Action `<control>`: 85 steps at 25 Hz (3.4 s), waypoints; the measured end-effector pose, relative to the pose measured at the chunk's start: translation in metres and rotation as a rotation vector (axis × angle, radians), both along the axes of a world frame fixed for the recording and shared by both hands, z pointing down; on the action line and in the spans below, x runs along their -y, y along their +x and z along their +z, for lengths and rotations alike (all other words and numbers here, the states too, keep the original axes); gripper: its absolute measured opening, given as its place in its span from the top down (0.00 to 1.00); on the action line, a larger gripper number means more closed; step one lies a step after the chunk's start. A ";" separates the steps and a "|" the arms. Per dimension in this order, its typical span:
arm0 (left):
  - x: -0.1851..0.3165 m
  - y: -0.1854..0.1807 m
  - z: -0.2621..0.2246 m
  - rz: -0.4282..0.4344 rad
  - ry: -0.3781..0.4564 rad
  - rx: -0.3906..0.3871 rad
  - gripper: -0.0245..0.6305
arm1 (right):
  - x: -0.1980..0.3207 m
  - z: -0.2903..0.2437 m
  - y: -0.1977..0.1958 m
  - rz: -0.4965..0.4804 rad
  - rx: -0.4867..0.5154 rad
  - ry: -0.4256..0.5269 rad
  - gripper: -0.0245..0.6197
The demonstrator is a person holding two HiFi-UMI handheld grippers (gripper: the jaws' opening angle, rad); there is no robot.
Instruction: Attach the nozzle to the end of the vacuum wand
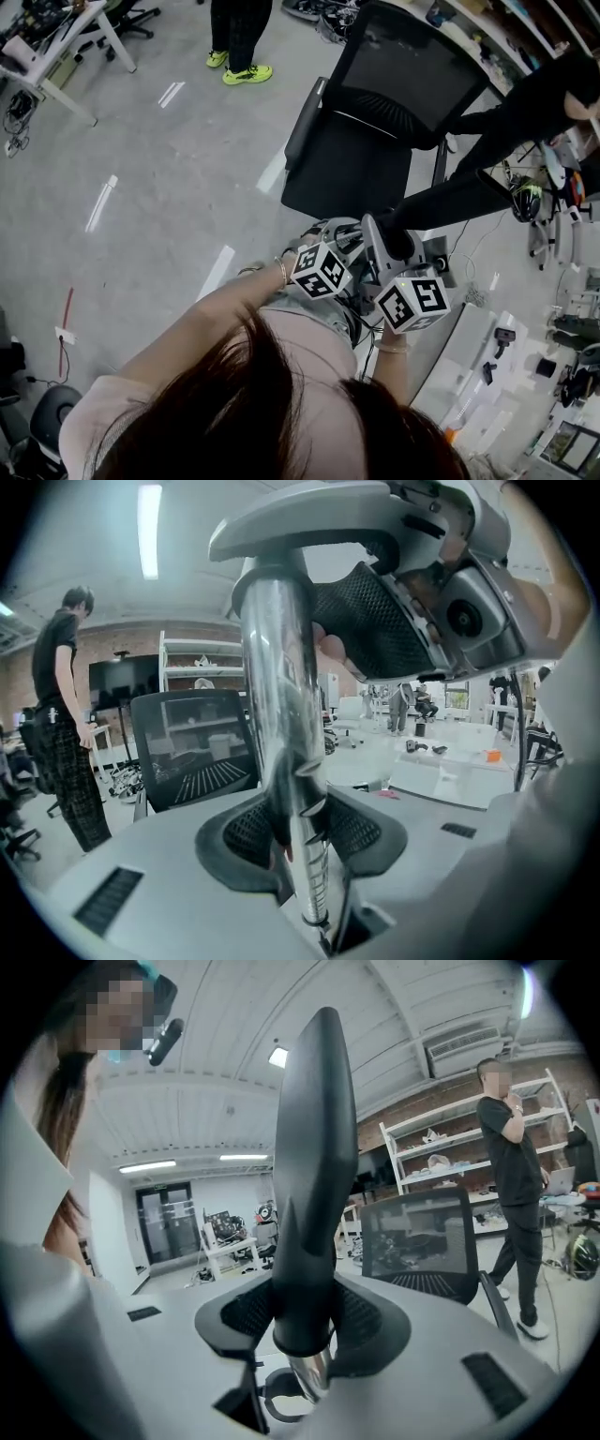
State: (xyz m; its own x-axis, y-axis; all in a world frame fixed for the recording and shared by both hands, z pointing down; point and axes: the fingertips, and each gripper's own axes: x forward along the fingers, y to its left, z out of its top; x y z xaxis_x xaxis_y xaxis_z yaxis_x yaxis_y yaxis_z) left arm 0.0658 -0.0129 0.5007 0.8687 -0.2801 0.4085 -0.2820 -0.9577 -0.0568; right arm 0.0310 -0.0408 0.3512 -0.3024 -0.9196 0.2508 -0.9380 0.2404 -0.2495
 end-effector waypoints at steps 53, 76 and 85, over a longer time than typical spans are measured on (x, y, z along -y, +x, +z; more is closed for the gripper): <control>0.002 0.014 0.005 -0.022 0.016 0.034 0.73 | -0.001 -0.007 0.015 -0.019 -0.110 -0.184 0.68; -0.009 0.014 0.000 0.065 0.037 -0.017 0.73 | -0.010 -0.022 0.012 -0.247 0.012 -0.077 0.68; 0.001 0.015 0.002 0.009 0.059 0.016 0.73 | -0.005 -0.022 0.019 -0.016 -0.022 -0.011 0.68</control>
